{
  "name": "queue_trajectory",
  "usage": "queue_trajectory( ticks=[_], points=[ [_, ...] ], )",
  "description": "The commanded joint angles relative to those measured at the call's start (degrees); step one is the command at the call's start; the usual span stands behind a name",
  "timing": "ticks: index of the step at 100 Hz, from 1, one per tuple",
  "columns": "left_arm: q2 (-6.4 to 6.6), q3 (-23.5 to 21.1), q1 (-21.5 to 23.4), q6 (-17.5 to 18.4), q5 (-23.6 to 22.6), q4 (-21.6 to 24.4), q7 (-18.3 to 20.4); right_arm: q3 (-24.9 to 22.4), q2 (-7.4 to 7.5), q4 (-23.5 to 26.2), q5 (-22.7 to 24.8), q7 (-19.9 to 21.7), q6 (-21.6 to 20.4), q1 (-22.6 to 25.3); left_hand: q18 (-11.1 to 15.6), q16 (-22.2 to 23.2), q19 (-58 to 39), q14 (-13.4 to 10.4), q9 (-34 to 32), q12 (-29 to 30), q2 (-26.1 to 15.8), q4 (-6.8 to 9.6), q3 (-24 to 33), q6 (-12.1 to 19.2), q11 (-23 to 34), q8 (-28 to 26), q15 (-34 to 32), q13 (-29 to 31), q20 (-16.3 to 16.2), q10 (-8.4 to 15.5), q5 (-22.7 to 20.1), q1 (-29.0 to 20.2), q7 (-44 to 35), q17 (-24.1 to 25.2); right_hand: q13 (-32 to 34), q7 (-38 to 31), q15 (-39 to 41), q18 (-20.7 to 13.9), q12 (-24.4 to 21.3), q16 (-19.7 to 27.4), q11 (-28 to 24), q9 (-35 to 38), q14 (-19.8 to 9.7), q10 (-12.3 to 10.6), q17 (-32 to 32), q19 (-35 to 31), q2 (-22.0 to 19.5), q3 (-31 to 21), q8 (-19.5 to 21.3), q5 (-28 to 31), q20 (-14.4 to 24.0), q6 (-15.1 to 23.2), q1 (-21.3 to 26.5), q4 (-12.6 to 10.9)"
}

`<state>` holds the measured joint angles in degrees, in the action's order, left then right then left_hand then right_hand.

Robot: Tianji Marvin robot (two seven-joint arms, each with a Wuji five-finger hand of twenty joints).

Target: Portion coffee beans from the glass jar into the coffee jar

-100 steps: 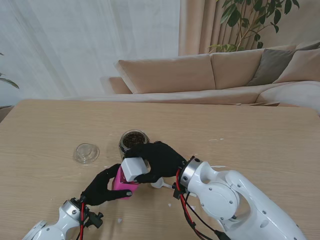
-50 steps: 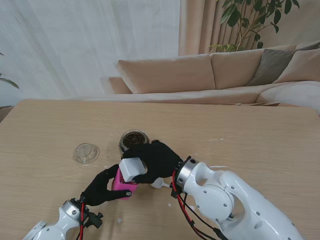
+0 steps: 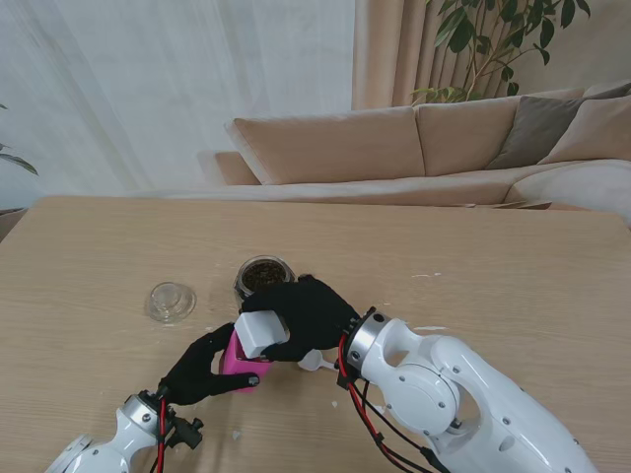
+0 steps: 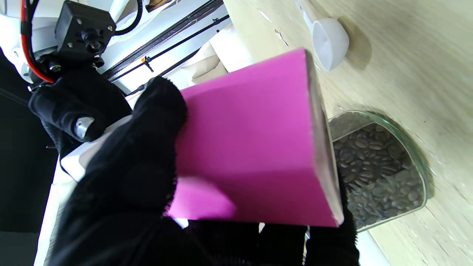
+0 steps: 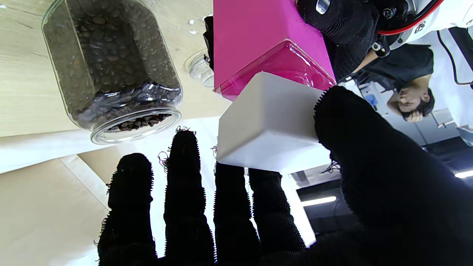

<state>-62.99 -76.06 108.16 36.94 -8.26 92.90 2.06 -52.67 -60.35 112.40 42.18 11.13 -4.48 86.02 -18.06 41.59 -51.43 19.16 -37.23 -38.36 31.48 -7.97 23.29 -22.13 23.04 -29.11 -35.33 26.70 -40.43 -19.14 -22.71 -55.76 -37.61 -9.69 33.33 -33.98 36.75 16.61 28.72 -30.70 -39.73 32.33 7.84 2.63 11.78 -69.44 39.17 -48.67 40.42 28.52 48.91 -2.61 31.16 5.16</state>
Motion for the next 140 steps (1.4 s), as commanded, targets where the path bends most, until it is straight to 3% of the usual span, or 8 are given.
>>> queue_trajectory(
  ticks=[1, 48, 83, 95, 111, 117, 128, 140],
  points=[
    [-0.43, 0.0, 0.2, -0.3, -0.2, 0.6, 0.6, 0.1, -0.15, 0.1, 0.3, 0.6, -0.4, 0.2, -0.7, 0.7, -1.1, -0.6, -3.4, -2.4, -8.5, 2.7, 5.7, 8.6, 4.7, -2.3, -0.6, 0.1, -0.6, 5.2, -2.9, -8.6, -8.5, 0.0, -1.9, -3.1, 0.8, -1.2, 1.2, -1.0, -1.8, -0.4, -0.9, -0.6, -0.9, -1.7, -5.4, -5.3, 0.9, 3.2, 1.0, 2.4, 4.8, -3.0],
    [-0.44, 0.0, 0.1, -0.7, 0.0, 0.7, 0.7, 0.8, 0.13, 0.1, 2.5, 1.5, -1.6, -1.1, -0.7, 0.6, -1.1, -0.6, -3.3, -2.4, -8.5, 2.73, 5.7, 8.6, 4.7, -2.3, -0.6, 0.0, -0.6, 5.3, -2.9, -8.5, -8.4, 0.0, -2.8, -1.0, 0.2, -1.5, 1.2, -0.9, -1.2, -1.5, -1.0, -1.3, -1.5, -1.3, -4.8, -5.9, 0.1, 3.3, 1.1, 4.5, 6.3, -3.3],
    [-0.45, -0.2, 0.1, -0.3, 0.3, 0.7, 0.7, 2.3, 0.34, 0.1, 4.1, 2.5, -0.4, -2.1, -0.7, 0.6, -1.1, -0.7, -3.3, -2.3, -8.5, 2.72, 5.7, 8.6, 4.8, -2.4, -0.6, 0.1, -0.5, 5.2, -2.9, -8.4, -8.4, 0.0, -6.3, 0.0, 2.5, -2.4, 3.6, -2.5, -4.1, -6.0, -0.2, 0.9, -2.6, -1.5, -3.8, -3.5, 0.9, 0.3, 2.4, -0.1, 0.6, -3.0],
    [-0.46, -0.3, 0.1, -0.2, 0.5, 0.7, 0.8, 2.8, 0.39, 0.3, 4.9, 2.9, 0.9, -2.4, -0.7, 0.6, -1.1, -0.6, -3.3, -2.3, -8.5, 2.72, 5.8, 8.6, 4.8, -2.4, -0.6, 0.1, -0.5, 5.2, -2.9, -8.4, -8.4, 0.0, -8.7, -0.2, 3.9, -2.6, 5.7, -3.6, -6.1, -9.2, 0.9, 2.6, -3.2, -1.7, -3.9, -1.3, 3.3, -2.8, 3.1, -3.6, -3.5, -2.5],
    [-0.45, -0.3, 0.1, -0.1, 0.6, 0.6, 0.8, 3.1, 0.48, 0.8, 5.3, 3.7, 2.2, -2.4, -0.7, 0.6, -1.1, -0.6, -3.3, -2.3, -8.4, 2.7, 5.9, 8.6, 4.8, -2.4, -0.6, 0.1, -0.5, 5.3, -3.0, -8.3, -8.4, 0.0, -10.9, 2.6, 3.5, -2.5, 6.1, -3.8, -6.0, -12.7, 1.9, 4.6, -3.8, -1.8, -4.3, 2.1, 3.7, -5.6, 3.5, -6.6, -8.4, -1.7],
    [-0.46, -0.4, 0.1, 0.0, 0.6, 0.6, 0.8, 3.0, 0.54, 1.0, 5.4, 4.0, 2.3, -2.2, -0.6, 0.6, -1.1, -0.7, -3.3, -2.3, -8.4, 2.69, 5.9, 8.5, 4.8, -2.3, -0.6, 0.1, -0.5, 5.3, -3.0, -8.2, -8.4, 0.0, -11.4, 6.3, 2.3, -2.4, 4.9, -3.2, -3.9, -13.8, 2.2, 5.3, -3.9, -1.6, -4.6, 3.1, 2.4, -6.2, 3.6, -7.5, -9.1, -1.6],
    [-0.48, -0.4, 0.0, 0.1, 0.7, 0.5, 0.7, 2.4, 0.61, 1.8, 5.4, 4.4, 2.4, -1.6, -0.7, 0.6, -1.1, -0.7, -3.3, -2.3, -8.4, 2.68, 6.0, 8.6, 4.9, -2.4, -0.6, 0.1, -0.5, 5.3, -3.0, -8.2, -8.4, 0.0, -11.6, 16.3, -1.0, -2.1, -0.1, -1.5, 1.7, -14.5, 3.0, 6.3, -4.1, -1.2, -4.9, 4.3, -3.9, -6.7, 3.7, -8.3, -9.2, -1.7],
    [-0.5, -0.4, 0.0, 0.1, 0.7, 0.4, 0.7, 1.4, 0.57, 2.8, 5.7, 4.1, 2.6, -0.6, -0.7, 0.6, -1.1, -0.6, -3.3, -2.3, -8.4, 2.68, 6.1, 8.6, 4.9, -2.4, -0.6, 0.1, -0.5, 5.2, -3.0, -8.3, -8.4, 0.0, -11.5, 19.7, -4.6, -1.7, -4.1, 0.4, 5.5, -13.8, 3.5, 6.3, -4.5, -0.6, -5.1, 4.8, -6.6, -7.0, 3.6, -6.9, -8.2, -1.9]
  ],
)
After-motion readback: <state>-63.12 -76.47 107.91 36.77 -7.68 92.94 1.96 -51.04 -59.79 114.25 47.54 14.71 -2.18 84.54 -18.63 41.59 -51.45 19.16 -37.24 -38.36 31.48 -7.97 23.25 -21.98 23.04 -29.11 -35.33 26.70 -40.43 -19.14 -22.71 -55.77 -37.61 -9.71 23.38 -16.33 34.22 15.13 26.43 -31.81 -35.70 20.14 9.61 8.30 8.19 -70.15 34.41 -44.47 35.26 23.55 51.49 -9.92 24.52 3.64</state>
